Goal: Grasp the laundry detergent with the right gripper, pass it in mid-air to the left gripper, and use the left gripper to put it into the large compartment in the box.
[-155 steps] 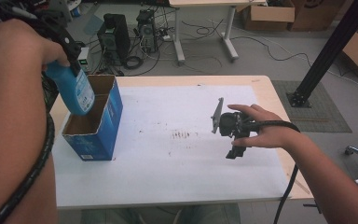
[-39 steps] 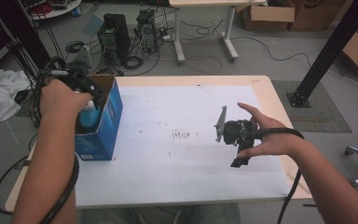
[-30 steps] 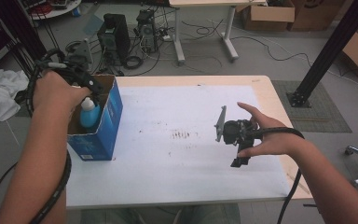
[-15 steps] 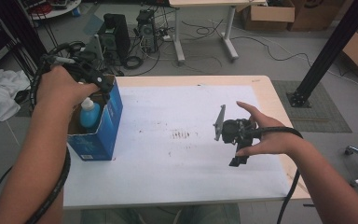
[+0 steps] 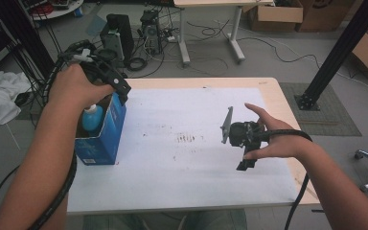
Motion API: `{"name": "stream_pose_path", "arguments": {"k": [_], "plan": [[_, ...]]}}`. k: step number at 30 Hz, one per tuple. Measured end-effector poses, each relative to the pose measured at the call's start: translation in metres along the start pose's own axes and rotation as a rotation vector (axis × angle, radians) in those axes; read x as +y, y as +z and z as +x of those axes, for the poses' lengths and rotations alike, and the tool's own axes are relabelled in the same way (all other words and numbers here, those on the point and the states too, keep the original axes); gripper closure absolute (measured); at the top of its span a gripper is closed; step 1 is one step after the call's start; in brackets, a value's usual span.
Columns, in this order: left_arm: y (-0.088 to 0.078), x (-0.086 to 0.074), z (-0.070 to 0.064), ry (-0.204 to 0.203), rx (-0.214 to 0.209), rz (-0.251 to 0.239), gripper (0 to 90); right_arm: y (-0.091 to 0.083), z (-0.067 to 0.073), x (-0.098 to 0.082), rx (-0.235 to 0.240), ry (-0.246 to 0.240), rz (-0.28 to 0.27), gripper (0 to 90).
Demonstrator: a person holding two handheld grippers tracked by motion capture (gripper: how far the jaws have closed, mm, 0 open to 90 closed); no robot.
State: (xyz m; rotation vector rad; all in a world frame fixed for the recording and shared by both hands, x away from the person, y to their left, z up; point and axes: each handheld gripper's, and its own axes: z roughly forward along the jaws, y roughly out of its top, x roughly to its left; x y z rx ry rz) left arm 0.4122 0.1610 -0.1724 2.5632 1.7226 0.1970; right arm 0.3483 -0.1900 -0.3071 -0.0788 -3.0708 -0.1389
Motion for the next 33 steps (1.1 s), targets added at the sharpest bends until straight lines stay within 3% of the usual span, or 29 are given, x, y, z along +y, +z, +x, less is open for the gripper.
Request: {"name": "stream_pose_path", "arguments": {"k": [4,7,11,17,25,33], "plan": [[0.003,0.001,-0.014,0.109,-0.046,-0.010,0.1,0.001,0.000,0.000,0.007,0.002,0.001,15.8],[0.008,0.003,-0.030,0.233,-0.069,0.000,0.1,0.002,-0.001,0.000,0.009,0.002,0.004,15.8],[0.011,0.004,-0.049,0.361,-0.157,-0.010,0.1,0.001,-0.003,0.001,0.013,0.009,0.008,15.8],[0.017,0.002,-0.075,0.560,-0.128,0.000,0.1,0.000,-0.004,0.002,0.014,0.005,0.025,15.8],[0.028,-0.006,-0.096,0.764,-0.141,0.003,0.1,-0.009,-0.005,0.002,0.004,0.005,0.029,15.8],[0.039,-0.016,-0.103,0.892,-0.142,0.038,0.1,-0.012,-0.010,0.004,0.006,0.009,0.036,15.8]]}}
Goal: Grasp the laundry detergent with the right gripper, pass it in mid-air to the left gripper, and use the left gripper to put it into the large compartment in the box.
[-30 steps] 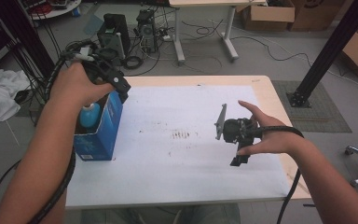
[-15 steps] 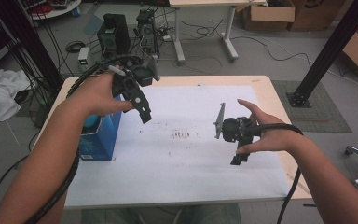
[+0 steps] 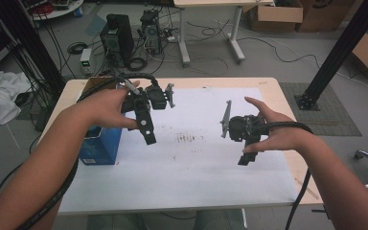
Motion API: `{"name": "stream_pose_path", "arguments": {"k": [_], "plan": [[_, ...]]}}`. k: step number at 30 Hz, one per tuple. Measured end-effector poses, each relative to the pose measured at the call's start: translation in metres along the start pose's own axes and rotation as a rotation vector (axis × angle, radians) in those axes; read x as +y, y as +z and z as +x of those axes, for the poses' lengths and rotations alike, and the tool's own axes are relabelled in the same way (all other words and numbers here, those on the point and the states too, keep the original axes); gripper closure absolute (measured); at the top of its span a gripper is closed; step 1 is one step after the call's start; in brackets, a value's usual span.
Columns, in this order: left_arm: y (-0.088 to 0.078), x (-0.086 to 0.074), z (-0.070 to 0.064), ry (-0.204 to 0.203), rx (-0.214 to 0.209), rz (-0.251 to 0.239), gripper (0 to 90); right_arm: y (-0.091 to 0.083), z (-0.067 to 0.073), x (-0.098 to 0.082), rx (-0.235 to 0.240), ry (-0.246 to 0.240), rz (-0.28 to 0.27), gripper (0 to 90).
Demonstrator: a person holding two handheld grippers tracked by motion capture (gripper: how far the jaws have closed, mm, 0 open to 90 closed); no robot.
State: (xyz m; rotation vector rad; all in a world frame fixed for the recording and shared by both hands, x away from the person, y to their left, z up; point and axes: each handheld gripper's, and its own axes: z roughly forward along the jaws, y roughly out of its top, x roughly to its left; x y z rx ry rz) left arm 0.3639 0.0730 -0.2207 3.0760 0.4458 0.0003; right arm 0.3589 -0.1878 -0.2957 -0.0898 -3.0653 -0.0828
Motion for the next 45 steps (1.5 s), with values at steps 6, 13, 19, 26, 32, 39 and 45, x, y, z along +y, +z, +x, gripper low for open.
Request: {"name": "stream_pose_path", "arguments": {"k": [6,13,19,26,32,39,45], "plan": [[0.004,0.002,-0.005,0.048,-0.018,0.005,0.1,-0.001,-0.003,-0.001,-0.001,0.007,0.001,15.8],[0.007,0.003,-0.008,0.063,-0.025,-0.010,0.1,-0.001,-0.005,-0.001,0.000,0.019,0.006,15.8],[0.007,0.005,-0.008,0.078,-0.031,-0.003,0.1,-0.001,-0.007,0.001,0.005,0.016,0.009,15.8],[0.008,0.008,-0.009,0.095,-0.034,-0.002,0.1,-0.002,-0.009,0.002,-0.005,0.028,0.001,15.8],[0.008,0.011,-0.006,0.099,-0.039,0.008,0.1,-0.002,-0.009,0.003,0.003,0.021,0.003,15.8],[0.007,0.013,-0.006,0.101,-0.037,-0.001,0.1,-0.002,-0.009,0.006,-0.009,0.022,0.012,15.8],[0.005,0.015,-0.011,0.114,-0.037,-0.005,0.1,-0.006,-0.005,0.009,-0.013,0.009,0.011,15.8]]}}
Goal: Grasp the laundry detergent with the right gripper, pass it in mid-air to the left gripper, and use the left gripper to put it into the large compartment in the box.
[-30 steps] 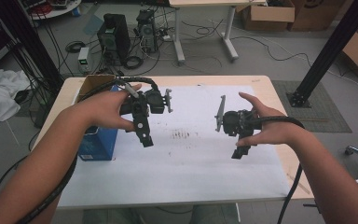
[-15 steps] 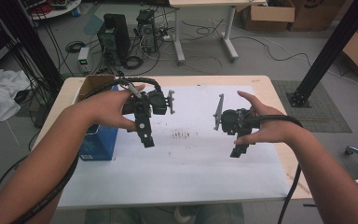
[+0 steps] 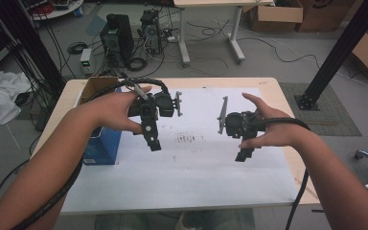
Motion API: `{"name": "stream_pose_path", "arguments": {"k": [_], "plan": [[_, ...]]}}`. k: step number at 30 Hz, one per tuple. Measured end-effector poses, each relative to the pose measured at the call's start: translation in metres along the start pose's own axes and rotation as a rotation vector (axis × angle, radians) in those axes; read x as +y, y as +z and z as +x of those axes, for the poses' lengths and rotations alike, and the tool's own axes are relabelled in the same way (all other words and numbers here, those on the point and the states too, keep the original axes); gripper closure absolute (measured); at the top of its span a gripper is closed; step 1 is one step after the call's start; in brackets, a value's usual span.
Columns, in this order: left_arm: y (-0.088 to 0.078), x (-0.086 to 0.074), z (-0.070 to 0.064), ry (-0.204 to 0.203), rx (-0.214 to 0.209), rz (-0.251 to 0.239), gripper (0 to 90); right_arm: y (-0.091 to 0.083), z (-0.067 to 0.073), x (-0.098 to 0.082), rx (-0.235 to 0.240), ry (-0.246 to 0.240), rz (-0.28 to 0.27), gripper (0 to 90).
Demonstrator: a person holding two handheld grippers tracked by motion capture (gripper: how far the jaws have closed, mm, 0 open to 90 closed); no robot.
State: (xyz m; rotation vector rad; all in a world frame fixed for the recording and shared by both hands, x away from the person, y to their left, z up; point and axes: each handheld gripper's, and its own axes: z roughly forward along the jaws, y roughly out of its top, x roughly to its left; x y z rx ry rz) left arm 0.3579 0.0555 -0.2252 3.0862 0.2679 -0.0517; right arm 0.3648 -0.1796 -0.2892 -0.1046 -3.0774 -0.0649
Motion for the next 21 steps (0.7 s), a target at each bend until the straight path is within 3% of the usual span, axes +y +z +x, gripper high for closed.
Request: {"name": "stream_pose_path", "arguments": {"k": [21], "plan": [[-0.0008,-0.0026,0.0056,-0.003,-0.002,0.000,0.1,0.0008,-0.0034,-0.0022,0.000,0.010,-0.006,15.8]]}}
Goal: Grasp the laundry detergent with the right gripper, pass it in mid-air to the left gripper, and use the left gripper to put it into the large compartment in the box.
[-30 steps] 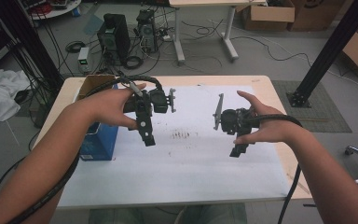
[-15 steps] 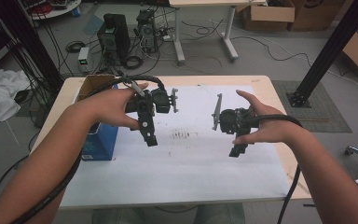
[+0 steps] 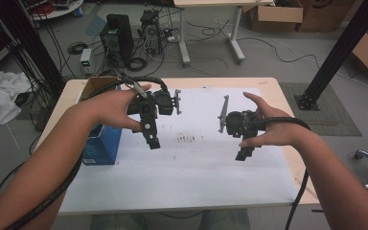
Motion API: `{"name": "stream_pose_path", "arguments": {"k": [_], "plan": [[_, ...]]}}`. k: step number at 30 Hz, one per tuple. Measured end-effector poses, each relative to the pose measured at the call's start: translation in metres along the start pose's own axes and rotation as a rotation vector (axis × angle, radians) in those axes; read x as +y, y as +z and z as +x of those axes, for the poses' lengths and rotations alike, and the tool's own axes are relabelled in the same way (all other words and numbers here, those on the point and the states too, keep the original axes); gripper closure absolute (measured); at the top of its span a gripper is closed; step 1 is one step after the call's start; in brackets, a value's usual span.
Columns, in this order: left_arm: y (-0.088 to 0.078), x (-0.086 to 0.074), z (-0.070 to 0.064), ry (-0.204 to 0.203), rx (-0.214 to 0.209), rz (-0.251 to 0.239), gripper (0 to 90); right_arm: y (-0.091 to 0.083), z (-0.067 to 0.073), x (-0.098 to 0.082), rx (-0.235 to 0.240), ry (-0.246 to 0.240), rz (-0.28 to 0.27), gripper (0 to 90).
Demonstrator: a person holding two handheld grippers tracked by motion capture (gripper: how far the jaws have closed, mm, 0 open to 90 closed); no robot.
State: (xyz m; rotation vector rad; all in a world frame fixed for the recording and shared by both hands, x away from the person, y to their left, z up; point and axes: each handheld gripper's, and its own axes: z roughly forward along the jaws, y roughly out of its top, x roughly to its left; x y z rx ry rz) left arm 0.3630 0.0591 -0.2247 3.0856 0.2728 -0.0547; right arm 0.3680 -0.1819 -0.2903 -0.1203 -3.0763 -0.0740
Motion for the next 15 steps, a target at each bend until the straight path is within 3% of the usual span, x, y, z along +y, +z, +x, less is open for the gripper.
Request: {"name": "stream_pose_path", "arguments": {"k": [15], "plan": [[-0.0010,-0.0004,0.0009,-0.005,0.004,0.001,0.1,-0.0024,-0.0014,-0.0014,-0.006,0.006,-0.007,15.8]]}}
